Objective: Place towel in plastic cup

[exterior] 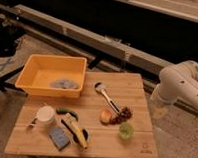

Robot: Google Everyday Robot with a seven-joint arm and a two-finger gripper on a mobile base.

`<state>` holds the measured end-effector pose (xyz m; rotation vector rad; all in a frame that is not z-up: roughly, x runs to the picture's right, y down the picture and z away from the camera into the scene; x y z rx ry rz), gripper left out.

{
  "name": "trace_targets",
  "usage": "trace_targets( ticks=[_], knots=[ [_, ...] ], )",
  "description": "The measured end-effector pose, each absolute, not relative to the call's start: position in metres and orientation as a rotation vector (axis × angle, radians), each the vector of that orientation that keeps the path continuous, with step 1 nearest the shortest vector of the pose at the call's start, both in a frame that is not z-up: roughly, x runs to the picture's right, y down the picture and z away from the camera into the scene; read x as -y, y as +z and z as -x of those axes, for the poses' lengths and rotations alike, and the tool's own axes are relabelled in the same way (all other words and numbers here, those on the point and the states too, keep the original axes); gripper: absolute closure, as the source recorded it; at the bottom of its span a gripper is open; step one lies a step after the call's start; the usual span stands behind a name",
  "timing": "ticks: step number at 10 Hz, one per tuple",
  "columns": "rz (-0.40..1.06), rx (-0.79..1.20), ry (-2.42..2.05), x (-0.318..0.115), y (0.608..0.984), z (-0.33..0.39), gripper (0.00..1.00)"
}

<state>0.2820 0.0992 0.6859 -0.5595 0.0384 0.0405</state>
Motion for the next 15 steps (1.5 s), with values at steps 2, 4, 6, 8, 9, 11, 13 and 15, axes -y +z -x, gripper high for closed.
trace_targets(
  ticks=[2, 4, 6, 8, 9, 11, 13, 15],
  knots=[
    [0.56, -0.038, 0.041, -0.099, 0.686, -0.282, 0.35],
    [0.559, -0.038, 0.039, -0.099, 0.686, -0.282, 0.35],
    [0.556, -0.023, 0.01, -0.096, 0.686, -0.278, 0.35],
    [0.552, 0.005, -0.049, -0.086, 0.685, -0.251, 0.35],
    [0.548, 0.019, -0.076, -0.081, 0.684, -0.233, 0.35],
    [0.538, 0.064, -0.153, -0.069, 0.681, -0.178, 0.35],
    [0.53, 0.109, -0.224, -0.062, 0.678, -0.133, 0.35],
    [0.516, 0.177, -0.319, -0.053, 0.675, -0.078, 0.35]
  ],
)
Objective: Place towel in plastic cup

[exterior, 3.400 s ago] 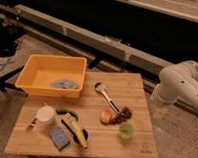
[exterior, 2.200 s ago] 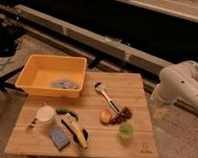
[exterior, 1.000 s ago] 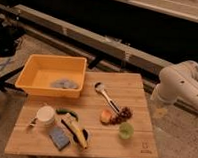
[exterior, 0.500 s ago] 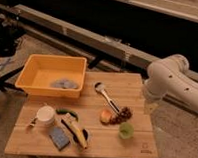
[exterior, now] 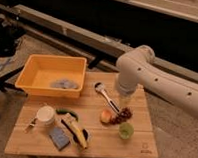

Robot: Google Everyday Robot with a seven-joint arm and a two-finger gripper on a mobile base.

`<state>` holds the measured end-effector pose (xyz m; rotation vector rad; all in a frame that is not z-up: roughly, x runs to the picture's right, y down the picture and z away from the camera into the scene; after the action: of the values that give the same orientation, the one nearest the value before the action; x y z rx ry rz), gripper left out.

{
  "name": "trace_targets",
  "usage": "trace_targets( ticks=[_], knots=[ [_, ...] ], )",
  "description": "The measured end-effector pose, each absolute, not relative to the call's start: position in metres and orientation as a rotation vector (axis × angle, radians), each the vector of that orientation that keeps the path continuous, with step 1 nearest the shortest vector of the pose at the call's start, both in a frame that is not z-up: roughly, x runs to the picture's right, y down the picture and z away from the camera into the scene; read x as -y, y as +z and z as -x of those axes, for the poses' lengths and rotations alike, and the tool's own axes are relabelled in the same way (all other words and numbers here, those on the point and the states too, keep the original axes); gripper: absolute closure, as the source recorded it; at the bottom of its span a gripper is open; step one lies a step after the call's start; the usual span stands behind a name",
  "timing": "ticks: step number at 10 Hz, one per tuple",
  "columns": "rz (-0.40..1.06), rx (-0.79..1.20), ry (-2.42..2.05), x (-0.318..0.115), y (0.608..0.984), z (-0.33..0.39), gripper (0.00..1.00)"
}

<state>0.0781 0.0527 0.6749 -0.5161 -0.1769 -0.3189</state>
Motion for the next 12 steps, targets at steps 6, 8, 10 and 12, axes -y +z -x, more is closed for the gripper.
trace_targets(
  ticks=[6, 8, 10, 12],
  knots=[
    [0.456, 0.47, -0.668, -0.031, 0.66, 0.073, 0.35],
    [0.413, 0.569, -0.765, -0.023, 0.653, 0.11, 0.35],
    [0.393, 0.611, -0.805, -0.019, 0.65, 0.124, 0.35],
    [0.394, 0.609, -0.802, -0.019, 0.65, 0.123, 0.35]
  ],
)
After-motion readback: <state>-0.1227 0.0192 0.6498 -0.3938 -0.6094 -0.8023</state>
